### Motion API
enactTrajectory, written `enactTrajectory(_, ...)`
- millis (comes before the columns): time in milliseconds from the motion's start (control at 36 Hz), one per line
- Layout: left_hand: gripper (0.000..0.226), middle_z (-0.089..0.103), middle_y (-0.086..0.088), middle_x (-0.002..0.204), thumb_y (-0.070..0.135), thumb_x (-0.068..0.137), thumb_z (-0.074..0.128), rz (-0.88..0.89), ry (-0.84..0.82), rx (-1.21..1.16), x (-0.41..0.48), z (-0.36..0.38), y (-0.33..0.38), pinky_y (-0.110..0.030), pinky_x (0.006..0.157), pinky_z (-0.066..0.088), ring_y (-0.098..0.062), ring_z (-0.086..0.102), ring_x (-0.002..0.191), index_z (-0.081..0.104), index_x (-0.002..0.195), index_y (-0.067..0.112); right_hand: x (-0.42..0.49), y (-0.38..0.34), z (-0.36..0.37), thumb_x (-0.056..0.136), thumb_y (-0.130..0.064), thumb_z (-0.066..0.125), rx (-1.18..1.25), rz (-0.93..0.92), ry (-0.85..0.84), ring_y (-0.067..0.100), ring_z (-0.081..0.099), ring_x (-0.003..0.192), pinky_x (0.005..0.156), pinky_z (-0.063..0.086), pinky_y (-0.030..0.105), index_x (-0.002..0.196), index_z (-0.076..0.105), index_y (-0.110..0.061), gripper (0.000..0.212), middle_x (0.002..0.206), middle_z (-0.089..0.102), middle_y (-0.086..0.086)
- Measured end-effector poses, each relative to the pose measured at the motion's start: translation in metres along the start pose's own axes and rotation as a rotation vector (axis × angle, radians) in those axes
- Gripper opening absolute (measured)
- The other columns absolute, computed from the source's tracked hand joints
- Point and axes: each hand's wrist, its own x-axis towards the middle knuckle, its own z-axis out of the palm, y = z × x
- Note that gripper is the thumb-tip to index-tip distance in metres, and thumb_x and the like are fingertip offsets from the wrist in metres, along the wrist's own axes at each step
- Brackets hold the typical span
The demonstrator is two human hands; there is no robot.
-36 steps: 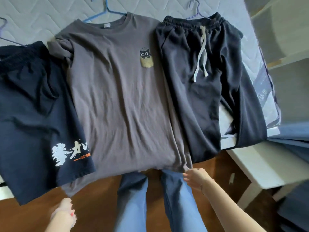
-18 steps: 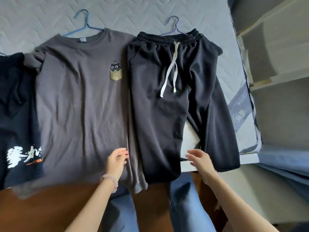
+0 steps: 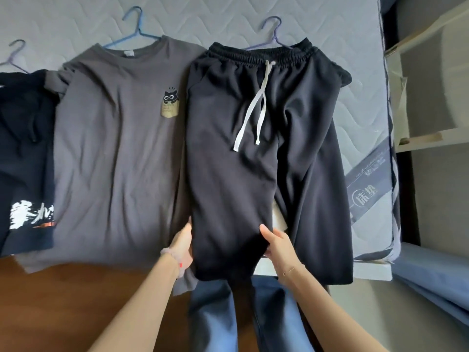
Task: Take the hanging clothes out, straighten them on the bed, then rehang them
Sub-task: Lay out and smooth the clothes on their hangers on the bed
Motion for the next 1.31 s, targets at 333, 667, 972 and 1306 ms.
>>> enactTrajectory(333,0.022,0.063,-0.013,0.098,0.022,0.086,0.06,0.342,0.304,0.838,0.012,0.046,-0.016,-0.04,0.082,0.052,-0.032,0.061,0.093,0.054,0.102,0.008,0.008,-0.024,-0.072,0.103,-0.027,0.053,-0.053,-0.071,0.202,0.024,0.062,0.103,0.095,0.048,0.04,0.088,0.071,-0.018,0.026,0.102,0.072,0.005)
enactTrajectory(667,0.055,0.031,-0.009,0.153,0.026,0.098,0.043,0.493,0.396,0.603,-0.057,0.018,-0.024,-0.03,0.112,0.023,-0.022,0.029,0.141,0.027,0.146,0.006,0.007,-0.029,-0.078,0.101,-0.026,0.056,-0.345,-0.249,0.272,0.014,0.024,0.069,0.062,0.02,0.033,0.071,0.033,-0.019,0.039,0.071,0.024,0.003)
enactTrajectory(972,0.076,0.067,0.008,0.111,0.043,0.045,0.09,0.066,-0.136,0.461,-0.142,-0.02,-0.012,-0.032,0.097,0.045,-0.009,0.062,0.106,0.054,0.109,0.022,-0.046,-0.02,-0.06,0.084,-0.039,0.069,0.044,0.135,-0.143,0.015,0.078,0.086,0.075,0.061,0.032,0.108,0.074,-0.005,0.043,0.103,0.08,0.008)
enactTrajectory(1306,0.025,0.072,0.015,0.106,0.011,0.086,0.062,0.403,-0.065,0.694,-0.162,-0.094,0.001,-0.014,0.081,0.051,0.002,0.065,0.102,0.065,0.109,0.021,-0.077,0.043,-0.023,0.029,-0.034,0.103,-0.009,0.177,-0.42,0.016,0.077,0.077,0.062,0.06,0.023,0.095,0.076,-0.006,0.076,0.093,0.08,0.008)
